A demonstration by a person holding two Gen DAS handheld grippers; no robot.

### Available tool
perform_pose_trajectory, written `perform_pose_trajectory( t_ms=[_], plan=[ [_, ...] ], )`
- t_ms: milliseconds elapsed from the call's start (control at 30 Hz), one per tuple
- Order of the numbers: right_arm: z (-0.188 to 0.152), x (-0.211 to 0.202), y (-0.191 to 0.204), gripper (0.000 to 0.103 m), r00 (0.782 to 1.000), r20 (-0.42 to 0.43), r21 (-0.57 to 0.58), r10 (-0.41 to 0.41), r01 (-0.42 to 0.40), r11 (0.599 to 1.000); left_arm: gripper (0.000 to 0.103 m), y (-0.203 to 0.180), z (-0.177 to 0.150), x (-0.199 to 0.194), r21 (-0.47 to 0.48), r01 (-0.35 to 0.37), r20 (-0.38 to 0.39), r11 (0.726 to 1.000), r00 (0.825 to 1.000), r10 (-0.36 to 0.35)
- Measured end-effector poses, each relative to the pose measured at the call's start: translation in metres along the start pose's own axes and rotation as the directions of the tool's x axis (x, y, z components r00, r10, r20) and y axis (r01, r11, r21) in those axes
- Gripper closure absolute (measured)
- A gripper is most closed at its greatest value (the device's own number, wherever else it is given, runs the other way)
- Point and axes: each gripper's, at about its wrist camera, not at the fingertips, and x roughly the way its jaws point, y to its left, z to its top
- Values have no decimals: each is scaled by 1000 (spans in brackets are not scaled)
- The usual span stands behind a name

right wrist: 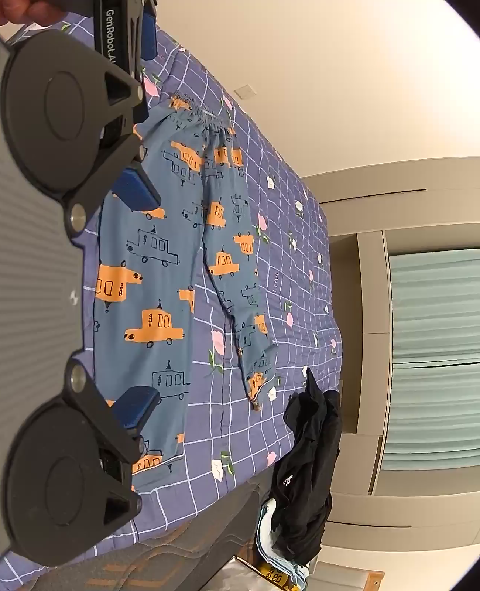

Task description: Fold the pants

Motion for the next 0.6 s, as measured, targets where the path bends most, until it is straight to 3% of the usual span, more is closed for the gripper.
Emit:
perform_pose_trajectory(
  t_ms=[600],
  plan=[
    [1, -1, 4, 0, 1000, 18, 3, 3, -3, 1000, 0, -3, 6, -9, -7, 41, -7, 999, 999, -41]
  ],
)
